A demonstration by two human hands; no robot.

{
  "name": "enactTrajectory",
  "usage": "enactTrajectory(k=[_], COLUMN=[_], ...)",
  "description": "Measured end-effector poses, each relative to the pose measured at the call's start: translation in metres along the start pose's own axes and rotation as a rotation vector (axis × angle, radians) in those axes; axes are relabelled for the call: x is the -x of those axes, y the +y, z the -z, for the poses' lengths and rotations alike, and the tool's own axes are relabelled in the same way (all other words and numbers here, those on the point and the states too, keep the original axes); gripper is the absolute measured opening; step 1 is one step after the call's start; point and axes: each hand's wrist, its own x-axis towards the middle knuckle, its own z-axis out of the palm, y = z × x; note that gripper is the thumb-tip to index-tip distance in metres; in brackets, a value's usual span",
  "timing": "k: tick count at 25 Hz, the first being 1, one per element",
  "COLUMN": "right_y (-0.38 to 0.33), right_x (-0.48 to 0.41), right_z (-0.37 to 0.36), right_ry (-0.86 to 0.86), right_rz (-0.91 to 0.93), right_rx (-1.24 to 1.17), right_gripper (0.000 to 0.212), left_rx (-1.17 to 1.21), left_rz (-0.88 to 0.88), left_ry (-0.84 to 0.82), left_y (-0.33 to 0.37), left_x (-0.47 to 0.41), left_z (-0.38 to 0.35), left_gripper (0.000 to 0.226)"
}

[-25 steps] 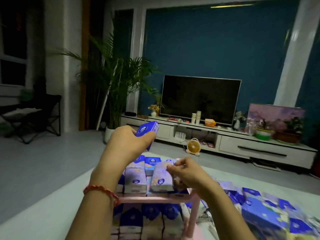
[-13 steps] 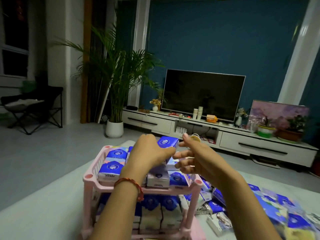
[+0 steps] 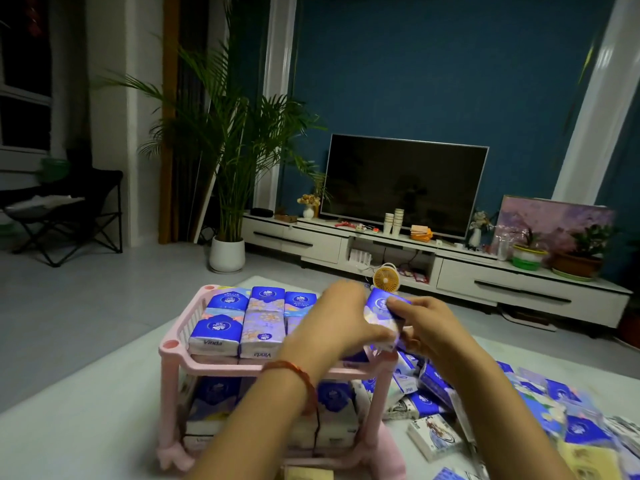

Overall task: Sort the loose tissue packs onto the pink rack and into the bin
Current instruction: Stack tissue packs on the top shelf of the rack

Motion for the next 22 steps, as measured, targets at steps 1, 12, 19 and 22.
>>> enactTrajectory(k=[1,12,19,22], right_y=[-0.001,0.002,-0.019,-0.017], right_x=[0.001,0.003,0.022,0.019], right_z=[0.004,-0.037,-0.016,-0.017], right_ry=[0.007,0.016,-0.321,-0.314], right_rz=[0.0,0.241,0.199,0.234], right_rx=[0.035,0.592,0.859,0.803], right_gripper=[0.017,0.035,0.05,0.051], left_rx=[-0.007,-0.283,-0.259,-0.247], left_rz=[0.013,0.231,0.232,0.228], left_ry=[-0.062,-0.345,-0.377,-0.345], left_y=[-0.006,-0.062,-0.065,-0.065], left_x=[0.001,-0.005,-0.009,-0.009], left_z=[0.012,0.049,0.048,0.047], left_gripper=[0.055,0.06,0.06,0.061])
